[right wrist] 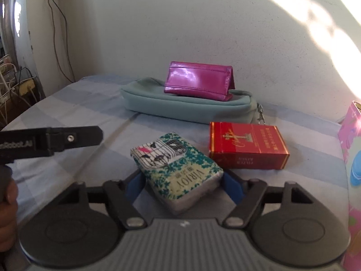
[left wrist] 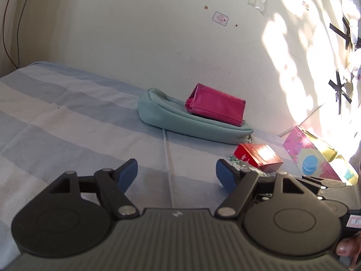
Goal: Organize objects
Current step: 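Carry the tissue pack into the pink tin and lower it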
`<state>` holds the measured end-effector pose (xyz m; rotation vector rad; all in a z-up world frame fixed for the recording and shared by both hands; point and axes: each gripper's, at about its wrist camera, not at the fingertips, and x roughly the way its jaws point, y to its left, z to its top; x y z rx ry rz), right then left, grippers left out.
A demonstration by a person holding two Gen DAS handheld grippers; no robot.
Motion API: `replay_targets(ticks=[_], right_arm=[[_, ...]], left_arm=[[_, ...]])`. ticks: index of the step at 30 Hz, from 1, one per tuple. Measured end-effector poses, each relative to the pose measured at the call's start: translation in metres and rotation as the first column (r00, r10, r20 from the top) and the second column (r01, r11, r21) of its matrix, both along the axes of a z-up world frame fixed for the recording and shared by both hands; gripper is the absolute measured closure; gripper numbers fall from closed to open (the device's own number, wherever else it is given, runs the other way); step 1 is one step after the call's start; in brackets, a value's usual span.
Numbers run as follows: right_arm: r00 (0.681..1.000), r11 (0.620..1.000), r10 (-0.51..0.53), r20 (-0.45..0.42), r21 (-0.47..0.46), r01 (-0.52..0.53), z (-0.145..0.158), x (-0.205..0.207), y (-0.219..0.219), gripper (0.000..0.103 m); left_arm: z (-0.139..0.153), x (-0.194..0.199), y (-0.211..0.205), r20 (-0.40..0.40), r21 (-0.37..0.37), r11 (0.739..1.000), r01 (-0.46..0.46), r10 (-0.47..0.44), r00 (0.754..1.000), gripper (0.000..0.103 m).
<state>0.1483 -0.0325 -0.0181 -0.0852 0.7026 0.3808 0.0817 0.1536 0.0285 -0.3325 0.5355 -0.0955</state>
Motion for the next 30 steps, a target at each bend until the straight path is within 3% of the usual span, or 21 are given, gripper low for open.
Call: replay_targets(ticks=[4,6,9,11,13,16,18,20,25,30], right_arm=[[0.999,0.998,0.030,0.032,-0.055,-0.028,-0.004,-0.036,-0.002,0.033],[0.999,0.998,0.043,0.030,-0.048,-0.042,-0.003,-0.060,-0.011,0.033],[0.999,0.998,0.038,0.037,-0.050,-0.036,-0.003,-0.095,-0.026,0.032],[0.998,0.999,0.022,0.051,-0.044,-0.020,-0.001,-0.117,-0.038,0.031],[0.999,0.999,0.003,0.045,-0.047,-0.001,-0.002,-0.137,-0.050,0.028],[0.997,0.997,-0.046,0.061,-0.051,0.049,-0.001,-0.161,-0.065,0.022],[0.996,0.997,-0.071,0.051,-0.040,0.073,0.000,-0.169,-0.075,0.023],[0.995,0.996,-0.090,0.049,-0.006,0.090,0.000,-0.175,-0.087,0.031],[0.988,0.993,-0.120,0.093,0.033,0.117,0.008,-0.186,-0.106,0.034],[0.948,0.982,-0.189,0.254,0.040,0.185,0.040,-0.186,-0.135,0.033]], left_arm=[[-0.001,0.000,-0.006,0.001,-0.049,0.991,0.122,-0.122,0.993,0.026],[-0.002,-0.002,-0.016,-0.001,-0.075,0.969,0.237,-0.237,0.971,0.028],[-0.006,-0.007,-0.041,-0.021,-0.087,0.891,0.445,-0.449,0.893,0.032],[-0.008,-0.015,-0.058,-0.036,-0.078,0.836,0.544,-0.548,0.836,0.040],[-0.012,-0.021,-0.076,-0.067,-0.111,0.776,0.621,-0.629,0.774,0.041],[-0.014,-0.035,-0.106,-0.082,-0.105,0.720,0.686,-0.694,0.715,0.046],[-0.013,-0.053,-0.124,-0.082,-0.020,0.711,0.703,-0.702,0.707,0.047],[-0.014,-0.060,-0.135,-0.096,-0.032,0.683,0.729,-0.728,0.678,0.050],[0.000,-0.064,-0.156,-0.073,-0.009,0.711,0.703,-0.702,0.708,0.051],[0.045,-0.052,-0.192,0.032,0.064,0.712,0.700,-0.702,0.711,0.051]])
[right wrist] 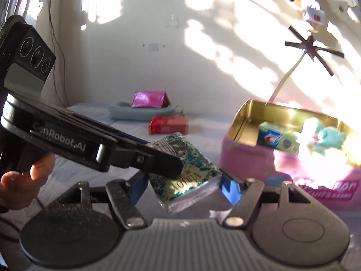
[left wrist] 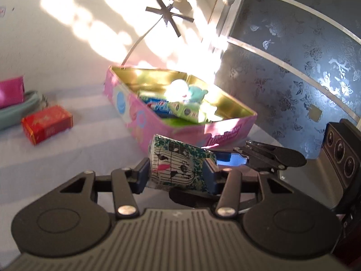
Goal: Organize objects
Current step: 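Carry the tissue pack into the pink tin and lower it, then open the right gripper and withdraw it from the tin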
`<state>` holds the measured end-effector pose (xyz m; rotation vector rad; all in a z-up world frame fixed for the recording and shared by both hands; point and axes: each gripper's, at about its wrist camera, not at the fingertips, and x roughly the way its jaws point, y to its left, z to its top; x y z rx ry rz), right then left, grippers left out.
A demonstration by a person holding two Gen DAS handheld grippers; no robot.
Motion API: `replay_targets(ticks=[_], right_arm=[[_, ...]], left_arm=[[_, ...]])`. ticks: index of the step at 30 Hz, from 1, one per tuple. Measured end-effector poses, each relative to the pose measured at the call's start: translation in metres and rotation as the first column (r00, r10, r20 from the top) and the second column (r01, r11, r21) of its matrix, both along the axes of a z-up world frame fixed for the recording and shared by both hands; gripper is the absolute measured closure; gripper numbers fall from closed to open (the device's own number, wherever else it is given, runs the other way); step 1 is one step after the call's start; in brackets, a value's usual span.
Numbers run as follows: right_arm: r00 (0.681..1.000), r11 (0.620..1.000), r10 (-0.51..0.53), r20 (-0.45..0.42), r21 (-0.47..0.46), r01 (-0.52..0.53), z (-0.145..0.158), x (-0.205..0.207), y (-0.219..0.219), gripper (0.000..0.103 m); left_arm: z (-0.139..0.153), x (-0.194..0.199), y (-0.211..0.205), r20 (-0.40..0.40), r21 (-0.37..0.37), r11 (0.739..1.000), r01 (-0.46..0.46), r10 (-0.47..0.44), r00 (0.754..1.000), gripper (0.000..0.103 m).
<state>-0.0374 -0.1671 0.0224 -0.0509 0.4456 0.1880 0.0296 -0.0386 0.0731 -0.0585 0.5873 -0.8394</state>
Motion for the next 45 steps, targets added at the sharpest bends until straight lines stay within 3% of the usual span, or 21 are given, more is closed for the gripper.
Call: replay_targets(ticks=[3,5,14,18,20,22,25,29,37,40,45], right_arm=[[0.997,0.999,-0.052,0.050,-0.005,0.052,0.017,0.013,-0.024,0.033],[0.996,0.997,-0.080,0.039,0.002,0.080,0.023,0.028,-0.042,0.033],[0.974,0.972,-0.045,-0.220,0.215,0.094,0.022,0.108,-0.124,0.034],[0.963,0.979,-0.125,-0.238,0.130,0.159,0.017,0.121,-0.134,0.034],[0.952,0.970,-0.229,-0.204,0.028,0.240,0.014,0.125,-0.135,0.033],[0.945,0.960,-0.280,-0.171,-0.040,0.278,0.009,0.122,-0.135,0.033],[0.958,0.966,-0.243,-0.153,0.052,0.254,0.010,0.103,-0.140,0.030],[0.959,0.958,-0.264,-0.105,0.086,0.273,0.014,0.078,-0.136,0.030],[0.947,0.909,-0.316,-0.053,0.270,0.318,0.025,0.024,-0.129,0.029],[0.948,0.902,-0.315,-0.042,0.297,0.313,0.027,0.008,-0.118,0.028],[0.957,0.911,-0.283,-0.061,0.297,0.288,0.025,-0.003,-0.094,0.028]], left_arm=[[0.017,0.019,-0.029,0.025,0.003,1.000,-0.009,0.009,1.000,0.051],[0.018,0.038,-0.053,0.015,0.020,1.000,-0.021,0.021,1.000,0.051],[0.008,0.105,-0.114,-0.061,0.127,0.989,-0.074,0.083,0.995,0.050],[0.001,0.120,-0.136,-0.079,0.140,0.986,-0.092,0.103,0.991,0.048],[-0.001,0.123,-0.145,-0.057,0.167,0.977,-0.129,0.141,0.988,0.043],[-0.002,0.120,-0.150,-0.010,0.205,0.962,-0.178,0.184,0.983,0.038],[-0.001,0.106,-0.143,0.062,0.229,0.949,-0.215,0.206,0.976,0.037],[0.006,0.090,-0.127,0.116,0.255,0.923,-0.288,0.266,0.957,0.036],[0.017,0.039,-0.095,0.226,0.258,0.891,-0.373,0.320,0.920,0.034],[0.012,0.024,-0.080,0.266,0.264,0.873,-0.410,0.343,0.901,0.034],[-0.001,0.015,-0.050,0.233,0.273,0.852,-0.447,0.392,0.890,0.034]])
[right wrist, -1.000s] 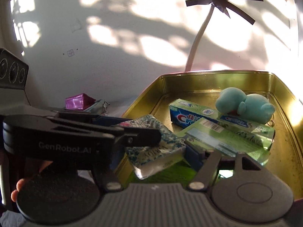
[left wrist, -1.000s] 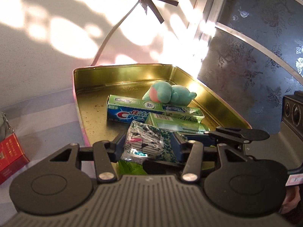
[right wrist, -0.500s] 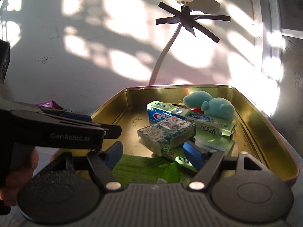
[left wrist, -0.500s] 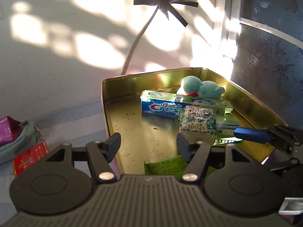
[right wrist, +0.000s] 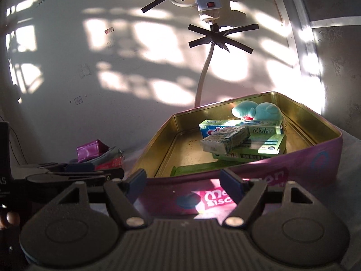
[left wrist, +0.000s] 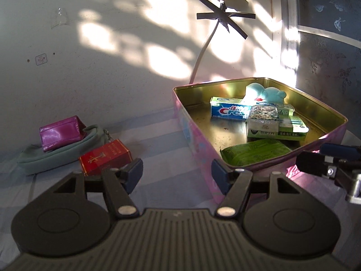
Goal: Organize objects
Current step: 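Open the right gripper and withdraw it from the tin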
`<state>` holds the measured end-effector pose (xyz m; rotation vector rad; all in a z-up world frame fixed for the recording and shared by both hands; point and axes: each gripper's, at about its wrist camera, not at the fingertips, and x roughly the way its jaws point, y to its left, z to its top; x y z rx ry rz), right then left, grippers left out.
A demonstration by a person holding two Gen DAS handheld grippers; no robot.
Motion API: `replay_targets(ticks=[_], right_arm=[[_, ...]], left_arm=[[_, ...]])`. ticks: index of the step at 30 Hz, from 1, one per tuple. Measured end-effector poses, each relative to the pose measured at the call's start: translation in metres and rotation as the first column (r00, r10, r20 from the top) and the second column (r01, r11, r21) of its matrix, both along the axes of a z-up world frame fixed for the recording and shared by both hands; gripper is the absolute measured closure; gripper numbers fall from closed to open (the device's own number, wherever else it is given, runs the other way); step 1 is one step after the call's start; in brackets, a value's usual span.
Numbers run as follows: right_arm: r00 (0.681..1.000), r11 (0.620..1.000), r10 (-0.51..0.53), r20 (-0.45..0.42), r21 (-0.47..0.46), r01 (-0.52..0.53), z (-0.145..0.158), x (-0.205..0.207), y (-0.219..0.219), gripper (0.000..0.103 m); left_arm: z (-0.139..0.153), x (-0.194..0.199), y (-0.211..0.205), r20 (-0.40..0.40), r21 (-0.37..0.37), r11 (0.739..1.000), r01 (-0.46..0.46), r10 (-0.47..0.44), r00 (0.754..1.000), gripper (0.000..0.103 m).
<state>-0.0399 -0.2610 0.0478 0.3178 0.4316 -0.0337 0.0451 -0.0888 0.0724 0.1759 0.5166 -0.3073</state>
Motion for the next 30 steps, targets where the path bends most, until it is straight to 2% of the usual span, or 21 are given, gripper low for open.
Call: replay_targets(ticks=[13,23,30], right_arm=[[0.984,0.990,0.141,-0.106,-0.017,-0.143,-0.023,0.020,0.067,0.032],[0.951,0.965,0.251,-0.182,-0.033,-0.261,-0.034,0.047,0.110,0.032],[0.920,0.946,0.299,-0.255,-0.046,-0.320,-0.048,0.073,0.133,0.031]], left_arm=[[-0.032,0.004,0.063,-0.075,0.007,0.993,-0.117,0.118,0.990,0.034],[-0.044,0.018,0.107,-0.079,0.031,0.981,-0.193,0.194,0.978,0.033],[-0.052,0.033,0.141,-0.090,0.022,0.961,-0.277,0.277,0.957,0.033]])
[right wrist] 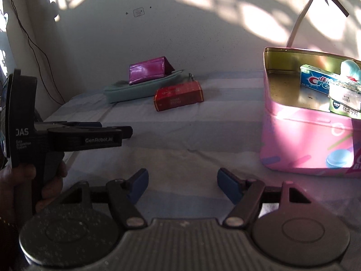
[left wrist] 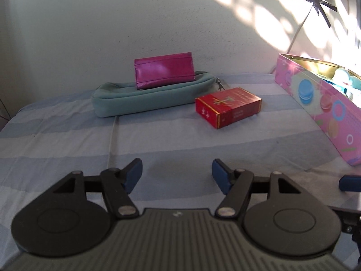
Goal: Organize objects
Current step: 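Open the right gripper and withdraw it from the tin, then grasp the red box with the right gripper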
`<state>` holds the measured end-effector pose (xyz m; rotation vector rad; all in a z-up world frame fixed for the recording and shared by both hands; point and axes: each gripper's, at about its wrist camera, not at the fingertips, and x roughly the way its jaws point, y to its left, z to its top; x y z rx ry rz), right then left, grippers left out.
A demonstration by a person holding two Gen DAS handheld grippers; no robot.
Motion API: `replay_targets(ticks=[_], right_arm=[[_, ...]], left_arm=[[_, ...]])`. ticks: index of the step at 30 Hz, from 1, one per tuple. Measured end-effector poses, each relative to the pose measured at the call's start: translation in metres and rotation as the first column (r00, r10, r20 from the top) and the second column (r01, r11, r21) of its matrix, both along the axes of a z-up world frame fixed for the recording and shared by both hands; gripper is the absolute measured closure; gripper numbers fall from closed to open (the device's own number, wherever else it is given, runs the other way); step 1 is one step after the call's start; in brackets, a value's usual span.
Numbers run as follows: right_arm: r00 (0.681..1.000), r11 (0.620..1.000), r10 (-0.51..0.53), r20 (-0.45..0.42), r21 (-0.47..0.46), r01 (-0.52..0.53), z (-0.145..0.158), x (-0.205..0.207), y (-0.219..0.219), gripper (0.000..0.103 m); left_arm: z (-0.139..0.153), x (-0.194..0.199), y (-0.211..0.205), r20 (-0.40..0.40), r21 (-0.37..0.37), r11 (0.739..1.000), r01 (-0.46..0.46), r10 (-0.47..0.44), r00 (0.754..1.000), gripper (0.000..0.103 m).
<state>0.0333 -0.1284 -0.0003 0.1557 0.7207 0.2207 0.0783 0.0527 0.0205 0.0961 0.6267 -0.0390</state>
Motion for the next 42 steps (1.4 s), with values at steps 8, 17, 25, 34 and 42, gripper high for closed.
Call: replay_targets(ticks=[8,17,25,34,42], right_arm=[[0.999,0.996,0.035,0.005,-0.078,-0.035,0.002,0.020,0.023,0.031],[0.999,0.986,0.041,0.031,-0.161,-0.035,-0.002,0.068,0.049,0.030],[0.998,0.984,-0.008,0.067,-0.176,0.019,0.000,0.125,0.052,0.003],[0.999,0.982,-0.042,-0.015,-0.183,0.039,-0.011,0.178,0.060,0.010],[0.997,0.979,0.075,-0.001,-0.187,-0.074,-0.006,0.130,0.066,0.010]], left_arm=[[-0.002,0.011,0.024,-0.003,-0.039,0.997,-0.064,0.064,0.998,0.029],[-0.003,0.023,0.056,-0.033,-0.052,0.989,-0.141,0.139,0.990,0.019],[-0.003,0.025,0.057,-0.039,-0.065,0.988,-0.143,0.141,0.989,0.015],[-0.003,0.027,0.058,-0.040,-0.071,0.987,-0.141,0.138,0.990,0.014],[-0.003,0.027,0.058,-0.039,-0.077,0.987,-0.140,0.137,0.990,0.013]])
